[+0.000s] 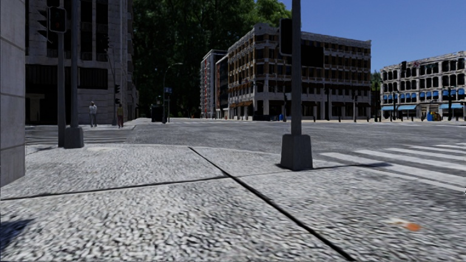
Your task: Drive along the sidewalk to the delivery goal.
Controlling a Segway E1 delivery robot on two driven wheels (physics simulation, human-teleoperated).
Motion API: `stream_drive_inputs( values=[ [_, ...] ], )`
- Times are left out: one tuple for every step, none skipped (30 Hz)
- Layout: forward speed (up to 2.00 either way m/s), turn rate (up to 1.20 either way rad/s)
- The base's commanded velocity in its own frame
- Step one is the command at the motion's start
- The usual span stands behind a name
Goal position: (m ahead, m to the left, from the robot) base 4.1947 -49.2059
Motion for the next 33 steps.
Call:
stream_drive_inputs(
  values=[
    [1.75,-0.50],
    [1.75,-0.50],
    [1.75,-0.50],
    [1.75,-0.50],
    [1.75,-0.50],
    [1.75,-0.50],
    [1.75,-0.50],
    [1.75,-0.50],
    [1.75,-0.50],
    [1.75,-0.50],
    [1.75,-0.50],
    [1.75,-0.50],
    [1.75,-0.50],
    [1.75,-0.50],
    [1.75,-0.50],
    [1.75,-0.50],
    [1.75,-0.51],
    [1.75,-0.52],
    [1.75,-0.55],
    [1.75,-0.56],
    [1.75,-0.61],
    [1.75,-0.61],
    [1.75,-0.66],
    [1.75,-0.67],
    [1.75,-0.68],
    [1.75,-0.68],
    [1.75,-0.68],
    [1.75,-0.68],
    [1.75,-0.68],
    [1.75,-0.68],
    [1.75,-0.68],
    [1.75,-0.68],
    [1.73,-0.68]
  ],
)
